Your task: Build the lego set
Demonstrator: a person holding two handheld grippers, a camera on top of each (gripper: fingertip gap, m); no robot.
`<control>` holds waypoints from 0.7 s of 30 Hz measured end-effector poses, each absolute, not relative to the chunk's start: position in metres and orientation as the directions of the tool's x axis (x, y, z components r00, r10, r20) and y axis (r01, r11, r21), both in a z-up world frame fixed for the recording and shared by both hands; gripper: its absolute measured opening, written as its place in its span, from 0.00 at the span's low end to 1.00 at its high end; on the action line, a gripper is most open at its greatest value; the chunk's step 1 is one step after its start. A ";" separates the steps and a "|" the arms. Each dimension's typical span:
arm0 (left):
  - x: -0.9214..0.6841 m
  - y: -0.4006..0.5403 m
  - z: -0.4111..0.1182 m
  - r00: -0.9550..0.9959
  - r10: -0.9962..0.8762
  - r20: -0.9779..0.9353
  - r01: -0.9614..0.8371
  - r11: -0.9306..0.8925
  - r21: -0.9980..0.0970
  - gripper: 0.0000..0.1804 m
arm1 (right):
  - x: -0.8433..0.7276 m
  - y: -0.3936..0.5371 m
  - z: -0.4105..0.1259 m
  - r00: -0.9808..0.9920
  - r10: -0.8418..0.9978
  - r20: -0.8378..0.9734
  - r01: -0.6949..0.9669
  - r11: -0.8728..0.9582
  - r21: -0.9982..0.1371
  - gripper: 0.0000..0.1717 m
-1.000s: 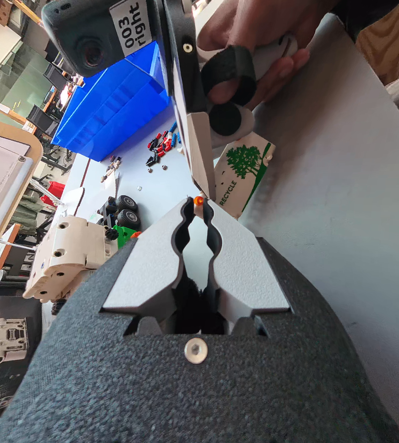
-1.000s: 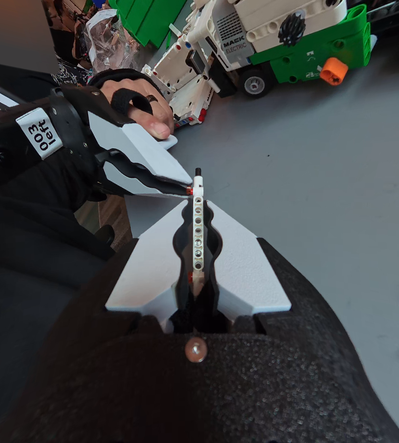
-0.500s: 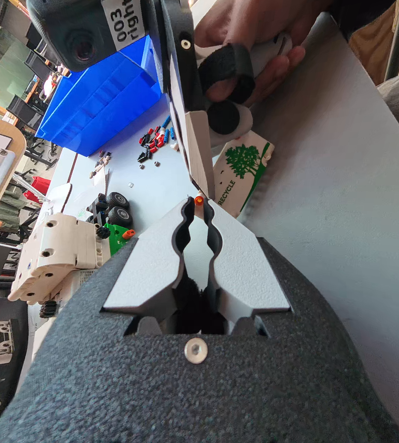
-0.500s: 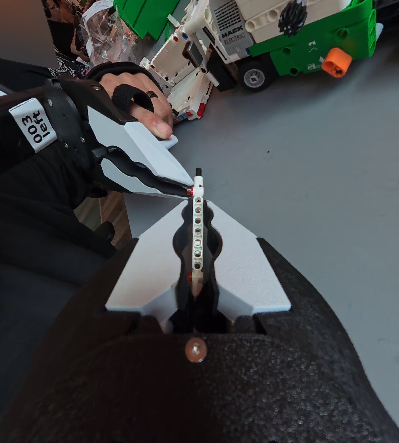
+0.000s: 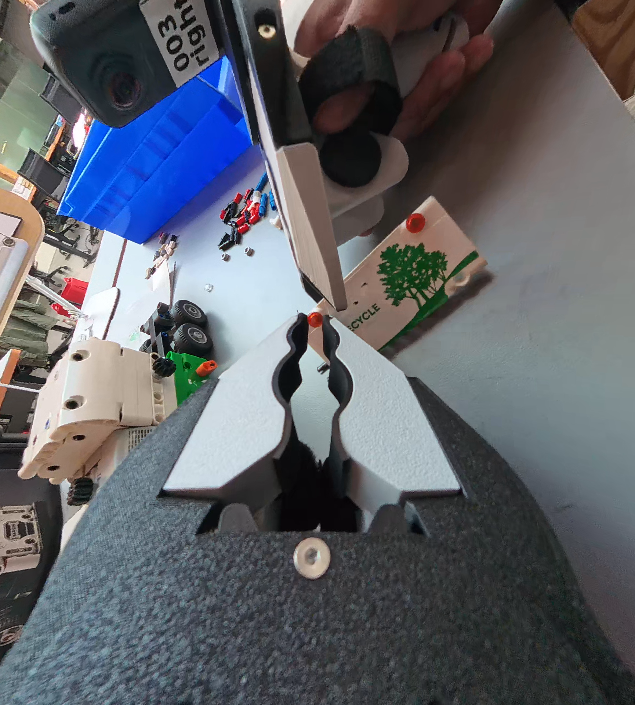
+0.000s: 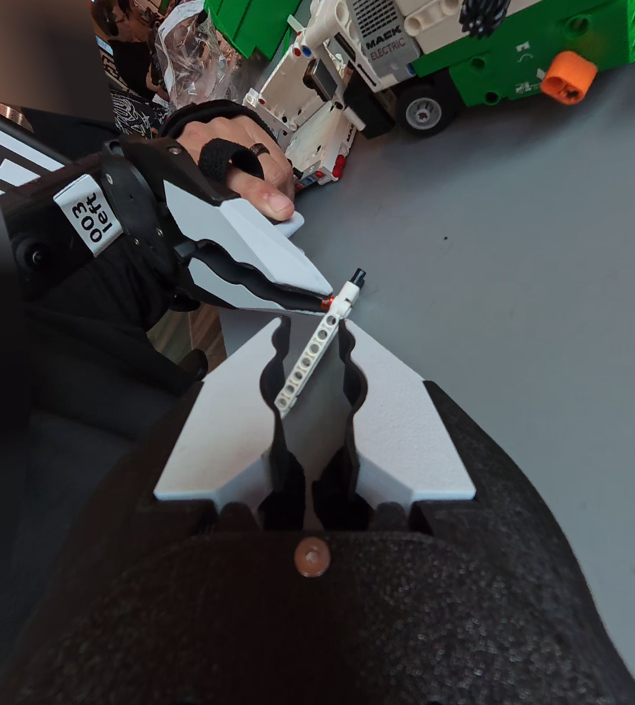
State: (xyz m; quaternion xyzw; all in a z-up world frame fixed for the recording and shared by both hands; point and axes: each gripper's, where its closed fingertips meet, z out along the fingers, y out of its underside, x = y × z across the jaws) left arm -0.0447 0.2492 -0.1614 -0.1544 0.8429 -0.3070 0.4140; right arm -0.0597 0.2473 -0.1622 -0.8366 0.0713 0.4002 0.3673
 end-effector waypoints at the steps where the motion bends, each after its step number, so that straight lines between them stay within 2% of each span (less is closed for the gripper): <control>1: -0.045 0.249 -0.162 -0.608 -0.511 -0.608 -0.004 0.768 -0.641 0.04 | -0.059 0.248 -0.162 0.664 0.170 -0.728 -0.421 -0.720 -0.552 0.15; 9: -0.041 0.254 -0.162 -0.593 -0.522 -0.614 -0.017 0.770 -0.638 0.03 | -0.055 0.254 -0.163 0.626 0.111 -0.772 -0.490 -0.713 -0.501 0.13; 12: -0.041 0.255 -0.161 -0.595 -0.526 -0.608 -0.018 0.765 -0.644 0.03 | -0.053 0.255 -0.164 0.625 0.094 -0.775 -0.502 -0.711 -0.492 0.08; 21: -0.039 0.256 -0.164 -0.602 -0.520 -0.606 -0.028 0.773 -0.634 0.04 | -0.056 0.254 -0.166 0.586 0.087 -0.805 -0.510 -0.733 -0.451 0.13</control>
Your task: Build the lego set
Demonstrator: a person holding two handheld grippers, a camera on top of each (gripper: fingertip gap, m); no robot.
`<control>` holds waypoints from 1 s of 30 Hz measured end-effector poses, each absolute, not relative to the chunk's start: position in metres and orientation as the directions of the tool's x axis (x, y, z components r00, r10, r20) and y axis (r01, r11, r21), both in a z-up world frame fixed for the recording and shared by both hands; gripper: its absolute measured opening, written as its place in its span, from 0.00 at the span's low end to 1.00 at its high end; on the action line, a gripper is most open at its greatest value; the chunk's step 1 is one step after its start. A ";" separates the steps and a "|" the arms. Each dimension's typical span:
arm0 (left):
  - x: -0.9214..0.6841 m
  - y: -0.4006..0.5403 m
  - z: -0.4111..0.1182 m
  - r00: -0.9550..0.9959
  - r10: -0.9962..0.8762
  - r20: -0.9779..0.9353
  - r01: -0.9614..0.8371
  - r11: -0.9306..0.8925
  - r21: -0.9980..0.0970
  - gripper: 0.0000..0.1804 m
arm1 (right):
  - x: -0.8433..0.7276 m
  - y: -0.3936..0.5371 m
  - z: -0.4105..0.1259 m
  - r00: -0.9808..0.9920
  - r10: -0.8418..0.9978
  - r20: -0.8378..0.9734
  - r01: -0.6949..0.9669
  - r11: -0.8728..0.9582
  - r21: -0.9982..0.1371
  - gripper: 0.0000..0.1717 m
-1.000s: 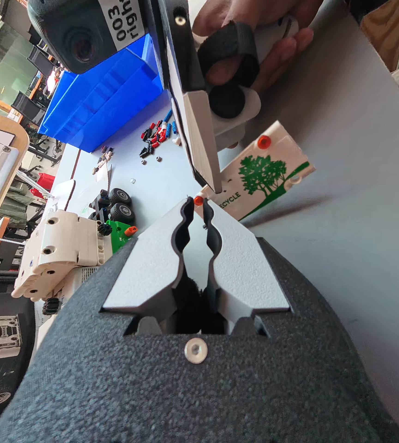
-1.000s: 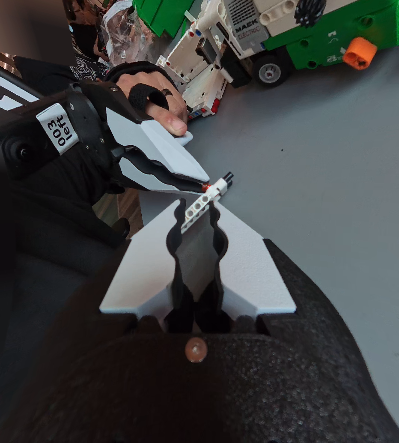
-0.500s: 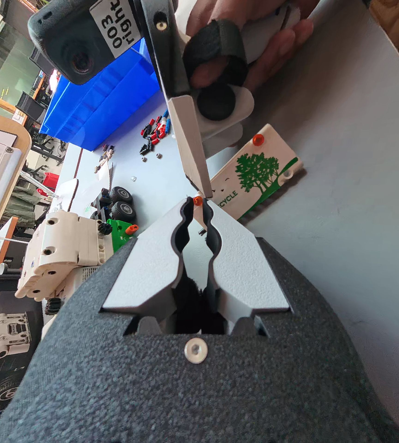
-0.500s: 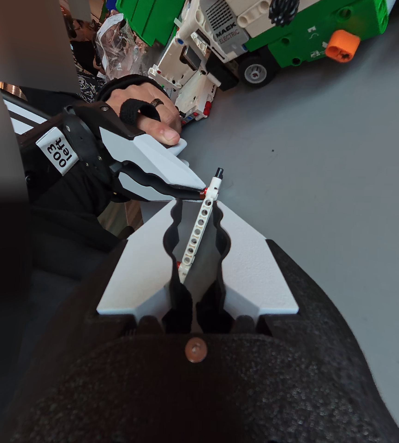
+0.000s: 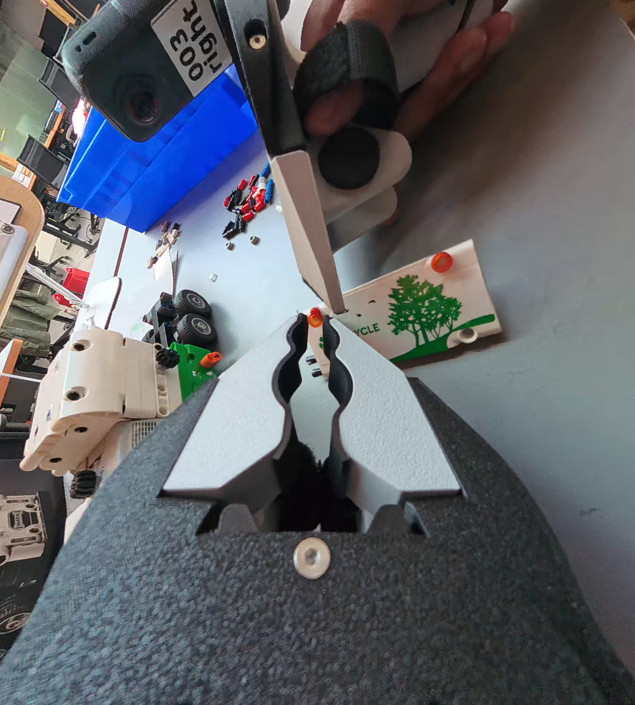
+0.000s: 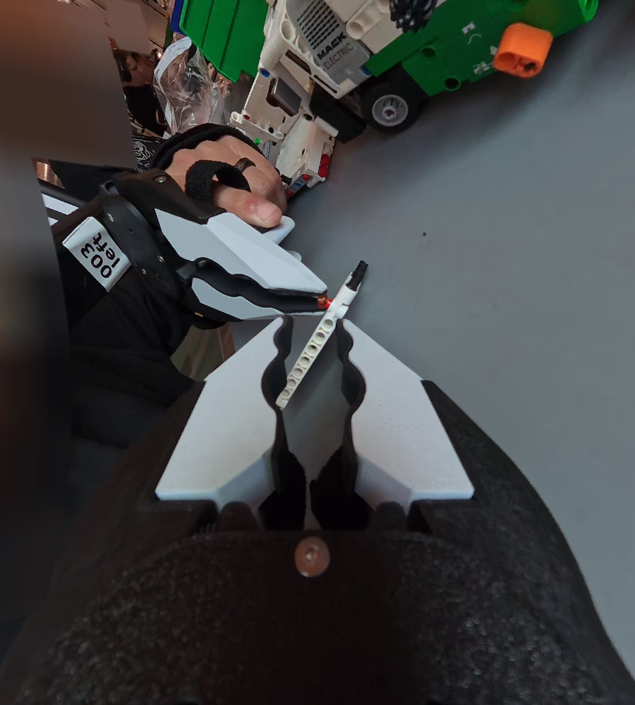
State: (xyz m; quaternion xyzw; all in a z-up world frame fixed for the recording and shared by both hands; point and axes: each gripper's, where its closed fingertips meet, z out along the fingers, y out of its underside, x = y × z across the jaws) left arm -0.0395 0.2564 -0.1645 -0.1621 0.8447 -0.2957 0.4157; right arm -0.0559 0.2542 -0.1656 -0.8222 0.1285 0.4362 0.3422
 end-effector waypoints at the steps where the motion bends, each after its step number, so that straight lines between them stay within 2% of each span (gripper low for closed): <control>1: -0.040 0.256 -0.165 -0.603 -0.519 -0.606 -0.028 0.773 -0.634 0.04 | -0.056 0.254 -0.166 0.586 0.087 -0.805 -0.508 -0.735 -0.449 0.13; 7: -0.041 0.256 -0.167 -0.607 -0.506 -0.613 -0.028 0.784 -0.620 0.04 | -0.059 0.252 -0.168 0.586 0.081 -0.806 -0.496 -0.751 -0.436 0.14; 12: -0.044 0.254 -0.172 -0.620 -0.476 -0.624 -0.016 0.802 -0.597 0.03 | -0.066 0.237 -0.180 0.669 0.066 -0.740 -0.391 -0.815 -0.427 0.12; 16: -0.049 0.245 -0.165 -0.643 -0.502 -0.578 0.004 0.752 -0.659 0.03 | -0.080 0.225 -0.179 0.684 0.092 -0.723 -0.326 -0.849 -0.416 0.14; 19: -0.052 0.241 -0.153 -0.667 -0.557 -0.495 -0.002 0.666 -0.746 0.03 | -0.075 0.212 -0.179 0.726 0.078 -0.684 -0.307 -0.852 -0.424 0.16; 21: -0.053 0.239 -0.143 -0.673 -0.582 -0.456 0.007 0.612 -0.791 0.03 | -0.065 0.204 -0.175 0.761 0.076 -0.644 -0.298 -0.841 -0.452 0.16; 23: -0.056 0.236 -0.133 -0.684 -0.599 -0.416 0.026 0.550 -0.835 0.03 | -0.053 0.208 -0.158 0.762 0.113 -0.638 -0.336 -0.773 -0.539 0.15; 25: -0.061 0.231 -0.118 -0.697 -0.611 -0.375 0.065 0.467 -0.882 0.03 | -0.049 0.218 -0.130 0.672 0.190 -0.716 -0.443 -0.671 -0.595 0.15; 27: -0.065 0.229 -0.106 -0.707 -0.622 -0.336 0.087 0.396 -0.914 0.03 | -0.055 0.222 -0.105 0.513 0.299 -0.805 -0.550 -0.605 -0.576 0.15; 30: -0.072 0.226 -0.088 -0.745 -0.622 -0.241 0.098 0.254 -0.962 0.03 | -0.064 0.225 -0.089 0.353 0.410 -0.841 -0.629 -0.562 -0.537 0.15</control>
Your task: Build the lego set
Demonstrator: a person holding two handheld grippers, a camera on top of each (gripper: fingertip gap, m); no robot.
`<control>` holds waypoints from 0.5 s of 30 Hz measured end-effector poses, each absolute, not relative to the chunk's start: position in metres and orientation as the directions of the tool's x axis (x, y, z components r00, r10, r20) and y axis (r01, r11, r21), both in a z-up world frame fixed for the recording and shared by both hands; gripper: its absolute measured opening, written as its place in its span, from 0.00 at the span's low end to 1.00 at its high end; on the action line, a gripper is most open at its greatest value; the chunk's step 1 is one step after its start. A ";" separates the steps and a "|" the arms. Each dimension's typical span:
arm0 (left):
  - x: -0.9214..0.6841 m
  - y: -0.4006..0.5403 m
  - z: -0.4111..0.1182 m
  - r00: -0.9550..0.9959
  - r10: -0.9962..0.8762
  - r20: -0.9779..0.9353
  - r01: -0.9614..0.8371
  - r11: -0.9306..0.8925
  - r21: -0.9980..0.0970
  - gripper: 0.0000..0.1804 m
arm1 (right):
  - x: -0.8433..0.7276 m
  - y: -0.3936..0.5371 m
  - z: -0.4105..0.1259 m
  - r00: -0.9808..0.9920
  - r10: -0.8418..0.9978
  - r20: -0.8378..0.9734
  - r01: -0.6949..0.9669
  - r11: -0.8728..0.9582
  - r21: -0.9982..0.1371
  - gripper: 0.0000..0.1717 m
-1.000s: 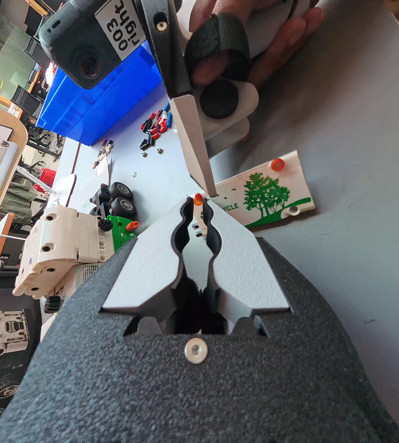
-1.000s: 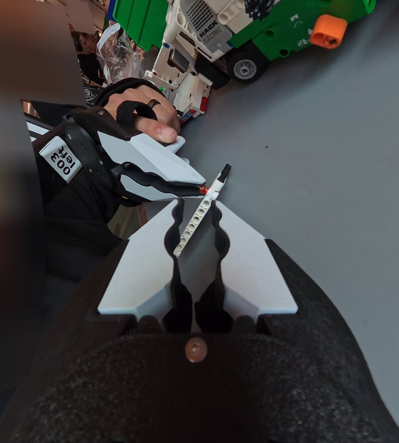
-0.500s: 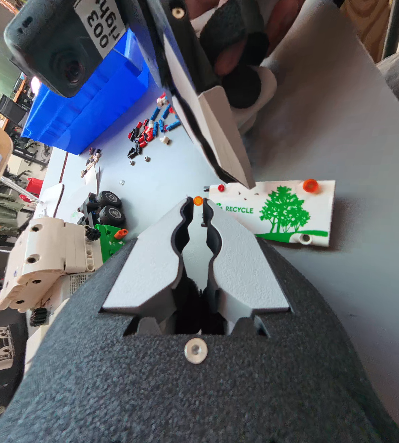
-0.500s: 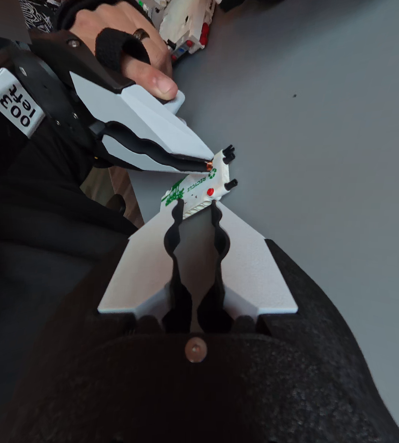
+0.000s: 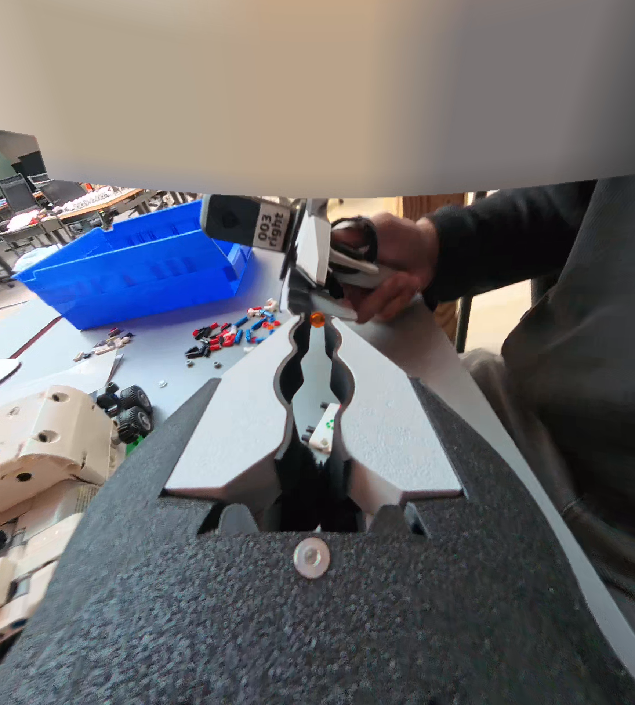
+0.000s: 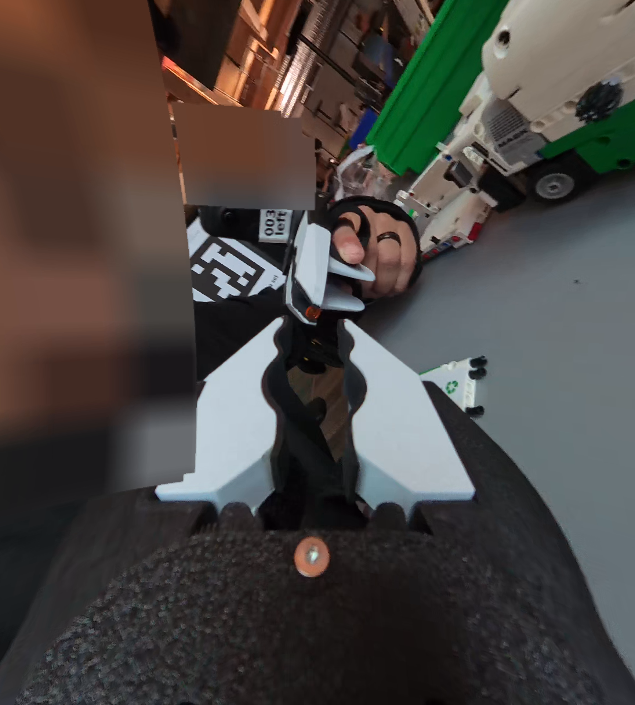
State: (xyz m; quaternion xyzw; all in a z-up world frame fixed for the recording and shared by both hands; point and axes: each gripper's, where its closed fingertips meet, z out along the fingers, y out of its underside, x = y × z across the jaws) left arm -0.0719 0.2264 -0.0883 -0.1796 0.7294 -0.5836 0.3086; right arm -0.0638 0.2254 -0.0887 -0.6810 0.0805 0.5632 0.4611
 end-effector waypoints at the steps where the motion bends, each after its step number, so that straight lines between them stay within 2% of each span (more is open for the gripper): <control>1: -0.075 0.226 -0.081 -0.762 -0.617 -0.196 0.095 0.193 -0.977 0.03 | -0.066 0.225 -0.084 0.321 0.450 -0.833 -0.644 -0.542 -0.540 0.15; 5: -0.084 0.229 -0.058 -0.821 -0.570 -0.042 0.068 -0.023 -0.997 0.03 | -0.076 0.221 -0.071 0.343 0.569 -0.747 -0.626 -0.454 -0.633 0.15; 7: -0.085 0.230 -0.052 -0.828 -0.560 -0.022 0.070 -0.063 -0.996 0.03 | -0.078 0.220 -0.071 0.427 0.582 -0.692 -0.590 -0.400 -0.701 0.15; 9: -0.088 0.229 -0.050 -0.836 -0.548 -0.017 0.076 -0.084 -0.994 0.03 | -0.086 0.215 -0.064 0.430 0.633 -0.643 -0.571 -0.361 -0.737 0.15; 12: -0.090 0.227 -0.048 -0.840 -0.541 -0.031 0.095 -0.090 -0.991 0.03 | -0.092 0.214 -0.061 0.441 0.656 -0.612 -0.564 -0.328 -0.758 0.15; 15: -0.093 0.226 -0.043 -0.857 -0.515 -0.006 0.097 -0.149 -0.984 0.03 | -0.096 0.212 -0.054 0.383 0.680 -0.625 -0.612 -0.321 -0.723 0.16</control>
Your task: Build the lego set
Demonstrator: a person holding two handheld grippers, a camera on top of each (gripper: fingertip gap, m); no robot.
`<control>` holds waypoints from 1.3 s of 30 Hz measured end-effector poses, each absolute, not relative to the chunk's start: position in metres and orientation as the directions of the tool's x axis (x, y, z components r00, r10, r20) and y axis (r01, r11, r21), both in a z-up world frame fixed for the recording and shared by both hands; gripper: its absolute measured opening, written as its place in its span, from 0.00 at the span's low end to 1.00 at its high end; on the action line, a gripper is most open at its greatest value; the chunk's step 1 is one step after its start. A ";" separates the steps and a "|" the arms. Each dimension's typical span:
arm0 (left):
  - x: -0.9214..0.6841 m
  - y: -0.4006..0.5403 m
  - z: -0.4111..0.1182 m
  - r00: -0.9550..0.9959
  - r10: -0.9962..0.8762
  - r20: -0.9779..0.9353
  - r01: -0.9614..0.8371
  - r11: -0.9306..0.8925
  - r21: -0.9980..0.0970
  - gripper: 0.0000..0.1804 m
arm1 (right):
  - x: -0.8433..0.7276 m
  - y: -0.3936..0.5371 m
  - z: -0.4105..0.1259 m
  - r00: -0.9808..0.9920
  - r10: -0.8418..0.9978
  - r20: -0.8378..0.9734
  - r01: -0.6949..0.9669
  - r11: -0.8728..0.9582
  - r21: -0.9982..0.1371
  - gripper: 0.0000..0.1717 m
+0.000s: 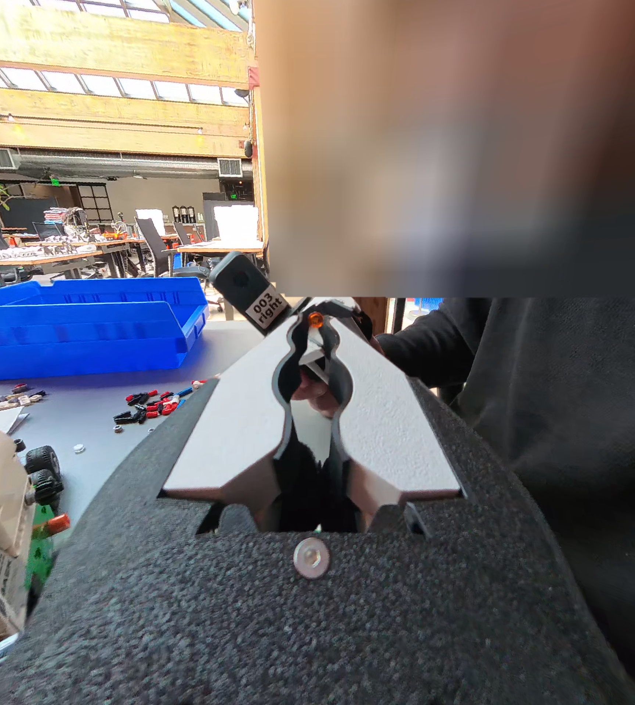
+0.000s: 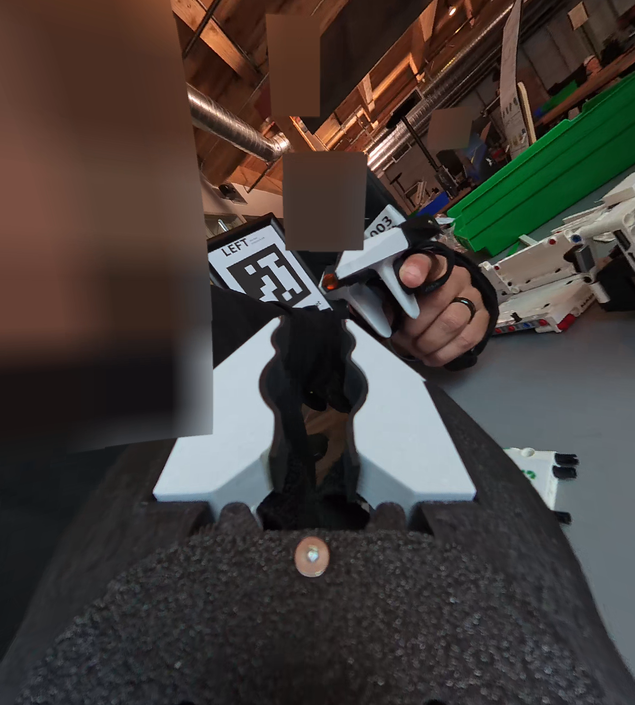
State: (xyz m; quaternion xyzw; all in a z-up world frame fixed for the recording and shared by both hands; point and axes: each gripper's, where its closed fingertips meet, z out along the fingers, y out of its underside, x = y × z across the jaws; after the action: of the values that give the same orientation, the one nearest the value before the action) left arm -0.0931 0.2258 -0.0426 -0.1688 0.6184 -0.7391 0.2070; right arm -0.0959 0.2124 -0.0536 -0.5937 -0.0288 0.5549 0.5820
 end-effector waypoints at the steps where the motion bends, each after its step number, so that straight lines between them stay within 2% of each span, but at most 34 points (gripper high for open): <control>1: -0.093 0.227 -0.040 -0.863 -0.505 0.013 0.091 -0.180 -0.980 0.03 | -0.098 0.212 -0.053 0.360 0.686 -0.632 -0.618 -0.333 -0.712 0.16; 9: -0.092 0.233 -0.035 -0.871 -0.485 0.081 0.051 -0.253 -0.966 0.03 | -0.101 0.212 -0.059 0.425 0.666 -0.613 -0.576 -0.323 -0.751 0.13; 17: -0.089 0.227 -0.048 -0.863 -0.499 0.077 0.009 -0.167 -0.986 0.03 | -0.091 0.214 -0.062 0.488 0.624 -0.610 -0.568 -0.303 -0.765 0.12; 21: -0.071 0.228 -0.083 -0.803 -0.591 0.072 -0.112 0.031 -0.993 0.03 | -0.051 0.209 -0.084 0.775 0.451 -0.443 -0.328 -0.312 -0.892 0.09; 23: -0.061 0.234 -0.100 -0.757 -0.652 0.052 -0.175 0.125 -0.977 0.04 | -0.042 0.204 -0.093 0.840 0.423 -0.340 -0.197 -0.347 -0.917 0.09; 25: -0.057 0.237 -0.109 -0.731 -0.680 -0.047 -0.163 0.241 -0.957 0.03 | -0.043 0.205 -0.102 0.858 0.431 -0.278 -0.128 -0.345 -0.930 0.11; 27: -0.054 0.242 -0.120 -0.683 -0.678 -0.272 -0.085 0.444 -0.892 0.03 | -0.048 0.211 -0.109 0.838 0.421 -0.348 -0.192 -0.369 -0.909 0.13; 29: -0.053 0.243 -0.132 -0.631 -0.606 -0.484 -0.009 0.630 -0.777 0.03 | -0.051 0.217 -0.120 0.770 0.363 -0.524 -0.324 -0.485 -0.812 0.15; 31: -0.054 0.239 -0.142 -0.598 -0.518 -0.611 0.047 0.739 -0.672 0.03 | -0.051 0.220 -0.123 0.690 0.323 -0.647 -0.416 -0.555 -0.720 0.14; 33: -0.056 0.233 -0.147 -0.586 -0.482 -0.651 0.075 0.768 -0.636 0.03 | -0.052 0.222 -0.122 0.648 0.307 -0.697 -0.469 -0.560 -0.683 0.12; 39: -0.057 0.229 -0.145 -0.583 -0.490 -0.648 0.081 0.759 -0.646 0.03 | -0.062 0.226 -0.134 0.659 0.289 -0.695 -0.448 -0.592 -0.670 0.10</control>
State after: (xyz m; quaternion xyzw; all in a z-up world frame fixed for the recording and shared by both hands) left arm -0.0567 0.2290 -0.1452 -0.1233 0.8283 -0.3247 0.4396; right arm -0.0616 0.2264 -0.1343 -0.7923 0.0502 0.4101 0.4489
